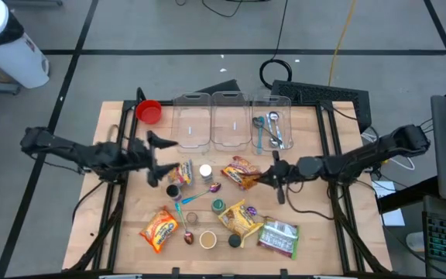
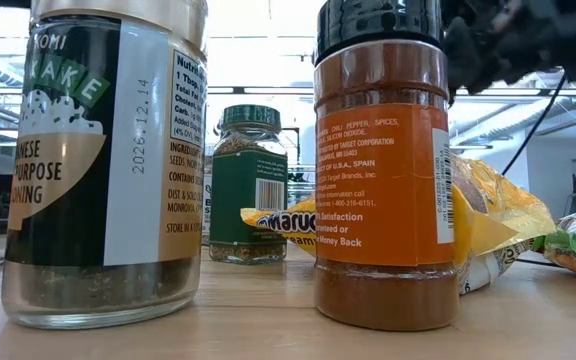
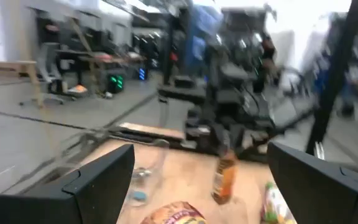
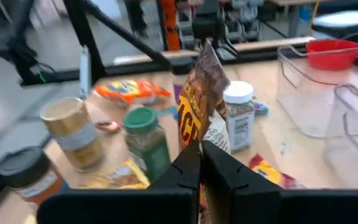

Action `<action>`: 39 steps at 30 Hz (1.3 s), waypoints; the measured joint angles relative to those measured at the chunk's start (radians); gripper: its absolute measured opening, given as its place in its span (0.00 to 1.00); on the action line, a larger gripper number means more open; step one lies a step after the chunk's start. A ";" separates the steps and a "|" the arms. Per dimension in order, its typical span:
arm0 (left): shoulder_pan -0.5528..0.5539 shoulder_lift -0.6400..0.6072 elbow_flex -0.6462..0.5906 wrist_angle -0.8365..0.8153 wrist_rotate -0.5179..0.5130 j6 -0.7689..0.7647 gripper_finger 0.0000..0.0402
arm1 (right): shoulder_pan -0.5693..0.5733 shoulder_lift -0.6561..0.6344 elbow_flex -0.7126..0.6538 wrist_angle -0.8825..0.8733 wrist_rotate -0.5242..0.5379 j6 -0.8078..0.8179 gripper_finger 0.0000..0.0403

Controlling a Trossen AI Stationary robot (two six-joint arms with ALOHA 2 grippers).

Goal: Pick & Place Food Item
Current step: Put the orange seasoning pack into the left transparent bin

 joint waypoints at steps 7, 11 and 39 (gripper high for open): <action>0.002 0.399 0.263 -0.013 0.079 0.097 0.93 | -0.010 0.000 0.076 -0.074 0.002 -0.067 0.00; 0.031 0.592 0.424 -0.096 0.118 0.114 0.93 | -0.010 0.001 0.076 -0.077 0.002 -0.073 0.00; 0.195 0.991 0.733 -0.203 0.487 -0.047 0.38 | 0.001 0.007 0.076 -0.106 0.002 -0.073 0.00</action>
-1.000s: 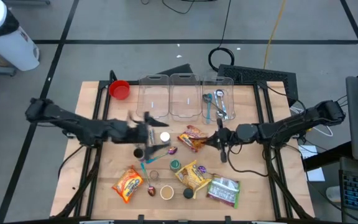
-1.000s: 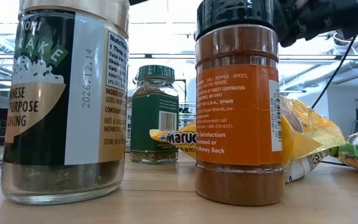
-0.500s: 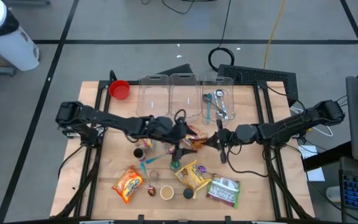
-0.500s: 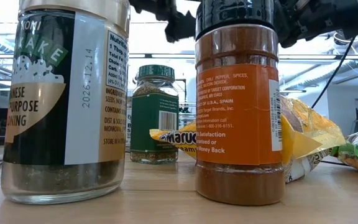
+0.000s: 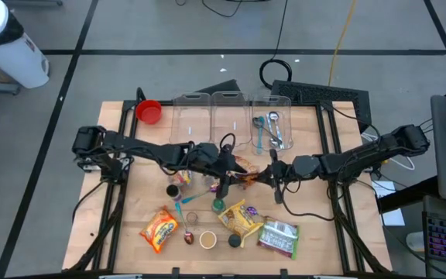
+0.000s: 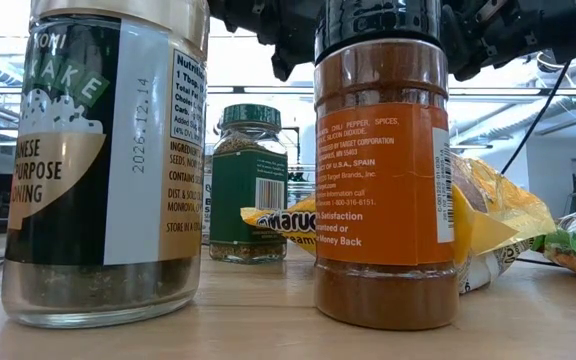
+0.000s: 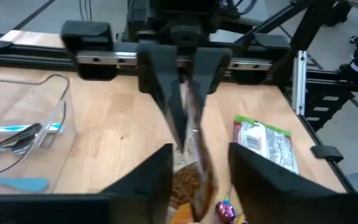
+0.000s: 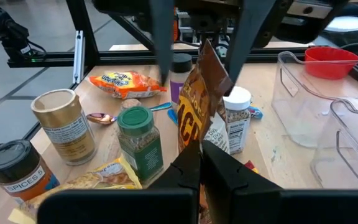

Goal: Pick & Place Food Item
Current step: Put the orange seasoning pack into the left transparent bin

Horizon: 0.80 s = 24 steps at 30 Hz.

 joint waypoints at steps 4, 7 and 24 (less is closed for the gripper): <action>0.012 0.000 0.000 -0.010 0.000 -0.001 0.24 | 0.000 0.000 0.000 0.000 0.000 0.000 0.00; 0.019 0.000 0.000 -0.009 0.000 0.001 0.13 | -0.001 0.000 0.000 0.001 0.001 -0.002 0.00; 0.027 -0.118 -0.001 -0.088 -0.075 0.129 0.01 | -0.004 -0.091 -0.001 -0.068 0.001 0.028 0.32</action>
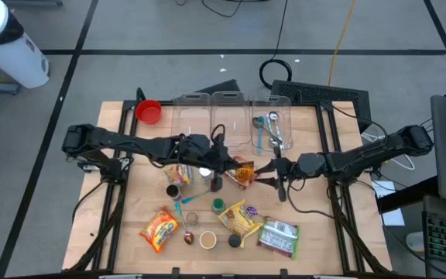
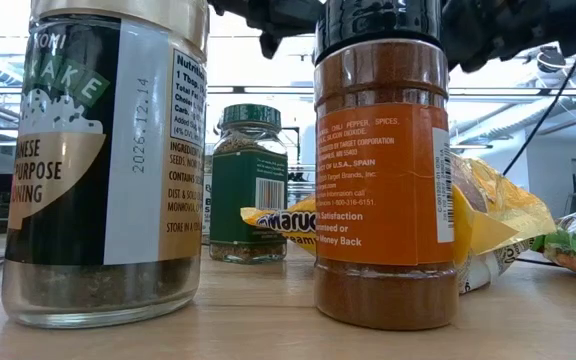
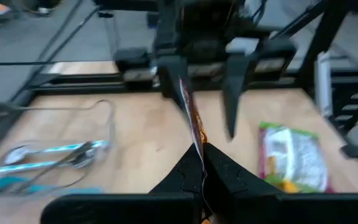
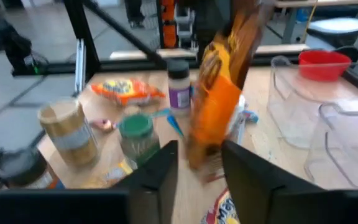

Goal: Pick & Place Food Item
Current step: Put the orange seasoning pack into the left transparent bin

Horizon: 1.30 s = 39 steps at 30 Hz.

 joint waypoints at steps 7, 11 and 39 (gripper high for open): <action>0.030 -0.110 0.002 -0.074 -0.190 0.105 0.01 | 0.002 -0.089 0.000 -0.109 0.001 0.028 0.45; 0.114 -0.122 0.000 -0.103 -0.282 0.133 0.01 | 0.002 -0.098 0.000 -0.124 0.001 0.026 0.46; 0.570 0.056 -0.319 0.529 -0.063 -0.002 0.01 | 0.000 -0.094 0.000 -0.133 0.032 0.003 0.40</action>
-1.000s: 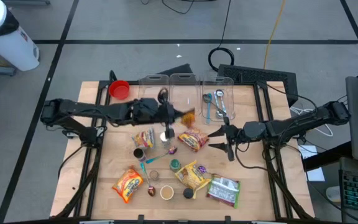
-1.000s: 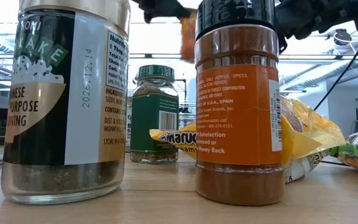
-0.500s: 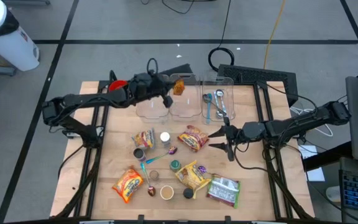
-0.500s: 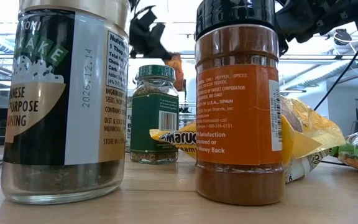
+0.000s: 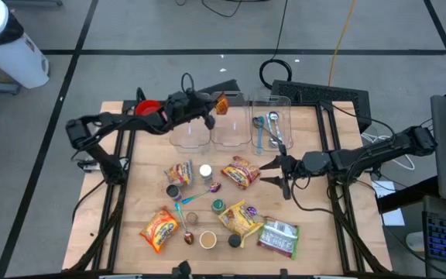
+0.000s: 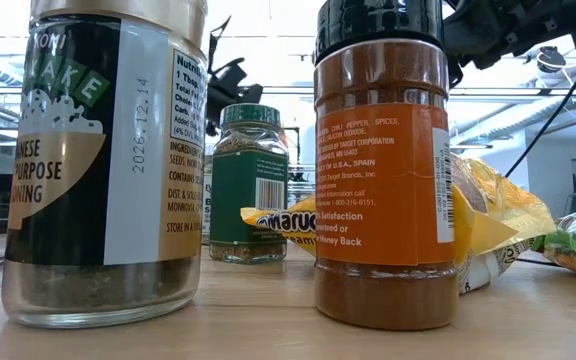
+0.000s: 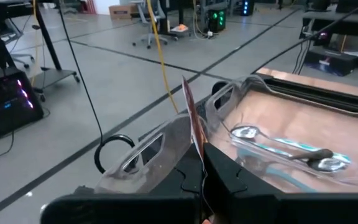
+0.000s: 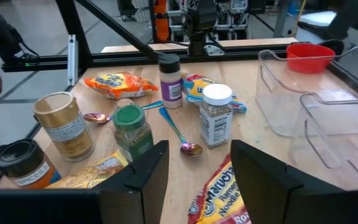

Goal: Pick & Place Food Item
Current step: Put the orange seasoning pack into the left transparent bin

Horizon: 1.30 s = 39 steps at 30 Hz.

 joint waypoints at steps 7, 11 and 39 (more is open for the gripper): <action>0.003 0.071 0.038 -0.022 -0.016 0.006 0.01 | 0.000 0.000 0.000 -0.001 -0.002 0.005 0.40; 0.006 -0.016 0.038 -0.102 -0.042 0.014 0.01 | 0.000 0.000 0.000 -0.004 -0.005 0.004 0.40; 0.182 -0.258 -0.439 0.017 -0.248 -0.093 0.00 | 0.000 0.002 -0.001 0.000 -0.002 0.004 0.40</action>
